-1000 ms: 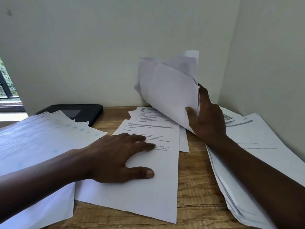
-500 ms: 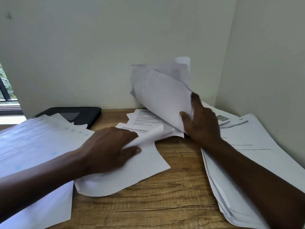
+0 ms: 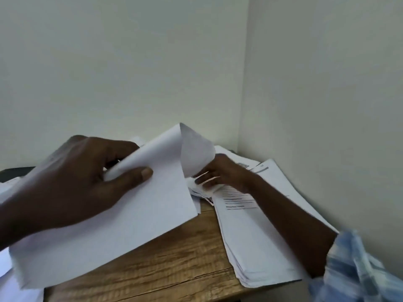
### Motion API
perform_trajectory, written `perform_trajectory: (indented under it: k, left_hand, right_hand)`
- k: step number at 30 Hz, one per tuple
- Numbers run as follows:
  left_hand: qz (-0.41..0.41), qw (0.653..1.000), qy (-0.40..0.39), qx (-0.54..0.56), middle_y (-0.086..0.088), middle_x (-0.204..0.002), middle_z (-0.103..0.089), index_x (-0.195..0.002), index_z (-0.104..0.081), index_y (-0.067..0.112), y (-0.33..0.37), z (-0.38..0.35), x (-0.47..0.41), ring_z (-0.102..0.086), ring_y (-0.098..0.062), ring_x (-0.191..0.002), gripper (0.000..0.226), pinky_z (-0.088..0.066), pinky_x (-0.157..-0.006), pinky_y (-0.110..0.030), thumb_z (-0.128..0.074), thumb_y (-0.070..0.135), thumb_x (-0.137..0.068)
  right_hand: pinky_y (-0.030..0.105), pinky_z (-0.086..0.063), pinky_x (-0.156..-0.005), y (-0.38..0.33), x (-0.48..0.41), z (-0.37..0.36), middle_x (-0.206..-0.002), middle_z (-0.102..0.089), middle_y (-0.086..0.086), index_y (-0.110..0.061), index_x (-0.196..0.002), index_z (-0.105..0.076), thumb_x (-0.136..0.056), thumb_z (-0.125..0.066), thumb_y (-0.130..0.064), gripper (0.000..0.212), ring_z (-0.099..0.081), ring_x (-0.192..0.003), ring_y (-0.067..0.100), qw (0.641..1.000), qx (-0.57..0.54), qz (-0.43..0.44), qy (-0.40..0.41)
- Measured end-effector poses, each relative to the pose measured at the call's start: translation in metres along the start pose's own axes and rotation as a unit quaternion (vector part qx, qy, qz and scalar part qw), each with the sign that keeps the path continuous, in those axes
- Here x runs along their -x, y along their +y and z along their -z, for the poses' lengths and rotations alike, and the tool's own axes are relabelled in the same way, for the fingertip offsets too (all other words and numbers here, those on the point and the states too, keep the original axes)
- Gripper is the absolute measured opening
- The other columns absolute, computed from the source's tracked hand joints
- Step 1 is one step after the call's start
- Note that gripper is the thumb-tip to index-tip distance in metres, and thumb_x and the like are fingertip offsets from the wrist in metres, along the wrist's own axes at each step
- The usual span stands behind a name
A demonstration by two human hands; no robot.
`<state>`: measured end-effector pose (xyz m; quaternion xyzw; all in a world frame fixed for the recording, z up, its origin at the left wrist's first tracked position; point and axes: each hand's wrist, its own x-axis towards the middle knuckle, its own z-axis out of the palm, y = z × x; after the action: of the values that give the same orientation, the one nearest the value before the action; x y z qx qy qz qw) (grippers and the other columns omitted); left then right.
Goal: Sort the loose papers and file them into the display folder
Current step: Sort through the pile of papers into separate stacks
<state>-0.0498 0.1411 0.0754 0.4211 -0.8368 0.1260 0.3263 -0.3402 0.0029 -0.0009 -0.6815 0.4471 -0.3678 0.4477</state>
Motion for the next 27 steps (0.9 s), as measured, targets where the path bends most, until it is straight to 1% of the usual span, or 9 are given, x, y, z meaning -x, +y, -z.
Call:
perform_trajectory:
  k: [4, 7, 11, 14, 16, 20, 22, 24, 27]
  left_hand:
    - [-0.033, 0.999, -0.024, -0.007, 0.022, -0.067, -0.065, -0.088, -0.067, 0.043, 0.023, 0.006, -0.007, -0.062, 0.002, -0.056, 0.039, -0.051, -0.046, -0.031, -0.042, 0.072, -0.094]
    - [-0.036, 0.998, -0.042, -0.016, 0.022, -0.07, -0.066, -0.094, -0.067, 0.046, 0.051, 0.01, -0.019, -0.063, 0.001, -0.065, 0.04, -0.052, -0.051, -0.032, -0.039, 0.074, -0.091]
    - [-0.029, 0.997, -0.058, -0.037, 0.017, -0.07, -0.06, -0.095, -0.064, 0.04, 0.097, 0.001, -0.043, -0.057, -0.006, -0.069, 0.04, -0.044, -0.06, -0.033, -0.039, 0.071, -0.091]
    - [-0.029, 0.993, -0.108, -0.047, 0.012, -0.098, -0.066, -0.114, -0.061, 0.036, 0.128, -0.048, -0.062, -0.061, -0.021, -0.1, 0.044, -0.041, -0.076, -0.034, -0.043, 0.071, -0.094]
    - [-0.025, 0.979, -0.199, -0.034, 0.002, -0.125, -0.065, -0.137, -0.05, 0.037, 0.149, -0.095, -0.065, -0.059, -0.026, -0.118, 0.063, -0.041, -0.089, -0.038, -0.036, 0.079, -0.093]
    - [-0.006, 0.93, -0.367, -0.01, -0.013, -0.158, -0.039, -0.16, -0.018, 0.035, 0.18, -0.179, -0.047, -0.041, -0.04, -0.141, 0.086, -0.03, -0.11, -0.058, -0.023, 0.086, -0.091]
    - [0.0, 0.929, -0.37, -0.012, -0.014, -0.164, -0.027, -0.16, -0.017, 0.033, 0.184, -0.195, -0.045, -0.029, -0.043, -0.146, 0.088, -0.02, -0.114, -0.068, -0.02, 0.087, -0.09]
    - [0.025, 0.93, -0.362, 0.049, -0.012, -0.165, -0.026, -0.161, -0.019, 0.03, 0.179, -0.191, -0.05, -0.029, -0.041, -0.148, 0.09, -0.021, -0.116, -0.066, -0.023, 0.086, -0.091]
    - [0.036, 0.939, -0.321, 0.122, -0.005, -0.157, -0.045, -0.153, -0.039, 0.025, 0.153, -0.161, -0.052, -0.043, -0.03, -0.142, 0.084, -0.034, -0.115, -0.055, -0.028, 0.082, -0.093]
  right_hand:
    - [0.045, -0.058, -0.084, -0.039, 0.017, 0.059, -0.102, -0.075, 0.018, -0.004, -0.119, -0.065, -0.098, -0.062, -0.051, 0.051, -0.073, -0.083, 0.029, 0.994, 0.03, -0.005, 0.108]
    - [0.04, -0.057, -0.079, -0.062, 0.037, 0.097, -0.105, -0.076, 0.015, -0.006, -0.113, -0.068, -0.098, -0.066, -0.041, 0.038, -0.073, -0.081, 0.026, 0.978, 0.121, 0.005, 0.167]
    - [0.036, -0.06, -0.076, -0.08, 0.059, 0.128, -0.091, -0.078, 0.002, -0.011, -0.108, -0.071, -0.099, -0.066, -0.033, 0.025, -0.074, -0.073, 0.017, 0.959, 0.18, 0.022, 0.219]
    - [0.031, -0.06, -0.071, -0.087, 0.068, 0.134, -0.093, -0.079, 0.001, -0.014, -0.107, -0.071, -0.099, -0.066, -0.032, 0.021, -0.077, -0.079, 0.019, 0.95, 0.187, 0.036, 0.246]
    - [0.032, -0.059, -0.072, -0.086, 0.07, 0.13, -0.093, -0.079, 0.002, -0.015, -0.105, -0.071, -0.098, -0.066, -0.03, 0.018, -0.077, -0.083, 0.023, 0.946, 0.194, 0.046, 0.256]
    - [0.032, -0.058, -0.071, -0.074, 0.063, 0.106, -0.087, -0.079, -0.001, -0.016, -0.097, -0.074, -0.095, -0.068, -0.026, 0.011, -0.076, -0.08, 0.023, 0.937, 0.245, 0.052, 0.245]
    - [0.03, -0.058, -0.072, -0.065, 0.055, 0.091, -0.085, -0.078, -0.004, -0.02, -0.093, -0.075, -0.094, -0.068, -0.025, 0.008, -0.075, -0.077, 0.019, 0.928, 0.297, 0.07, 0.214]
    - [0.027, -0.055, -0.075, -0.059, 0.047, 0.074, -0.086, -0.076, -0.01, -0.024, -0.093, -0.075, -0.092, -0.068, -0.026, 0.008, -0.072, -0.078, 0.008, 0.914, 0.352, 0.095, 0.18]
    - [0.025, -0.054, -0.078, -0.055, 0.036, 0.046, -0.09, -0.072, -0.016, -0.026, -0.099, -0.074, -0.094, -0.068, -0.034, 0.011, -0.068, -0.084, 0.003, 0.899, 0.4, 0.121, 0.128]
